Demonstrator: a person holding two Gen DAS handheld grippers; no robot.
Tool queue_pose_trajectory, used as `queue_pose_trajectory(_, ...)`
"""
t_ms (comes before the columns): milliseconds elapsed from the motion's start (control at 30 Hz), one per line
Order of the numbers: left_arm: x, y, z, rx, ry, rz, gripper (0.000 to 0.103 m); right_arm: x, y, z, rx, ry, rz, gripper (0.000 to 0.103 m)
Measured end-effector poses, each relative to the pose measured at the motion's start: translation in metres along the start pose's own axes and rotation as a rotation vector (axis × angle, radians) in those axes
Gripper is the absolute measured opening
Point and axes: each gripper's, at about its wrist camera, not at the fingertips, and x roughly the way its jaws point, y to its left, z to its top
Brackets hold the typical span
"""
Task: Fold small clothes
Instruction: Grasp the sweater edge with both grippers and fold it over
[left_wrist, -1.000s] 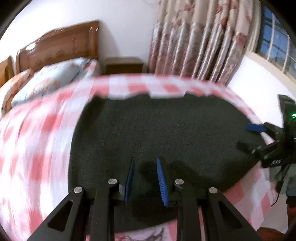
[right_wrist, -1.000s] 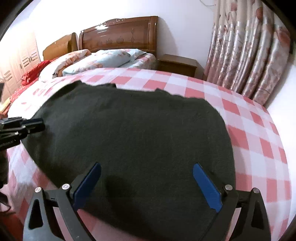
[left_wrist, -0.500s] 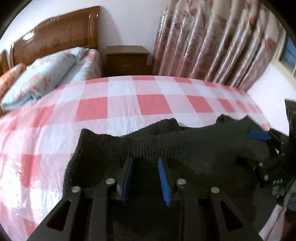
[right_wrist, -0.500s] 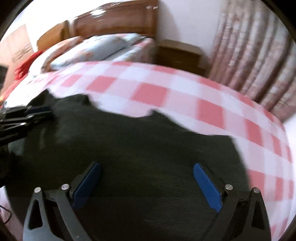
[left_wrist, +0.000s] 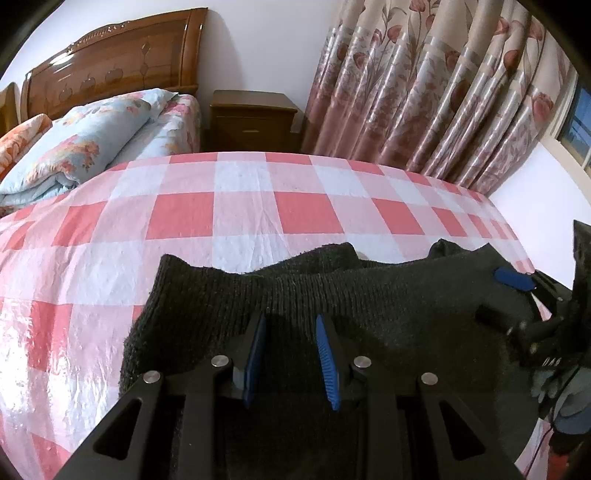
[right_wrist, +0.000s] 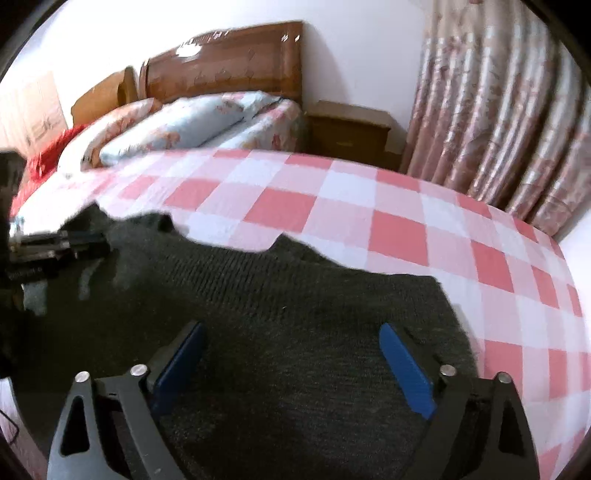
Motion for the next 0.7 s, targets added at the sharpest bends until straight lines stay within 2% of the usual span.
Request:
queue_pose_trajectory(67,0.0,0.0,-0.001,0.003,-0.001,0.004,0.028,-0.007,-0.014,-0.001,0.076,-0.038,0.016,0.103)
queue_pose_trajectory(133,0.0,0.001,-0.001,-0.002,-0.001,-0.003,0.028,-0.008,-0.028,-0.002,0.154,-0.035,0.01,0.103)
queue_pose_trajectory(233,0.001,0.002,0.0,-0.006,0.0,-0.008,0.028,-0.013,-0.042,-0.007,0.222,-0.016,-0.053,0.103)
queue_pose_trajectory(300,0.001,0.001,0.0,-0.005,0.0,-0.007,0.028,-0.018,-0.046,-0.018,0.224,0.025,-0.156,0.103)
queue_pose_trajectory(367,0.002,0.001,0.0,-0.01,-0.001,-0.01,0.028,-0.024,-0.052,-0.031,0.247,0.055,-0.179,0.103)
queue_pose_trajectory(467,0.001,-0.001,-0.001,-0.006,-0.005,0.002,0.028,-0.062,-0.055,-0.054,0.291,-0.021,-0.192,0.103)
queue_pose_trajectory(533,0.001,-0.003,-0.001,-0.001,-0.008,0.012,0.028,-0.088,-0.053,-0.072,0.313,-0.06,-0.175,0.103)
queue_pose_trajectory(600,0.0,-0.005,-0.002,0.006,-0.01,0.023,0.028,-0.109,-0.053,-0.092,0.339,-0.087,-0.117,0.103)
queue_pose_trajectory(700,-0.001,-0.007,-0.004,0.014,-0.015,0.034,0.028,-0.132,-0.063,-0.135,0.461,-0.104,-0.023,0.103)
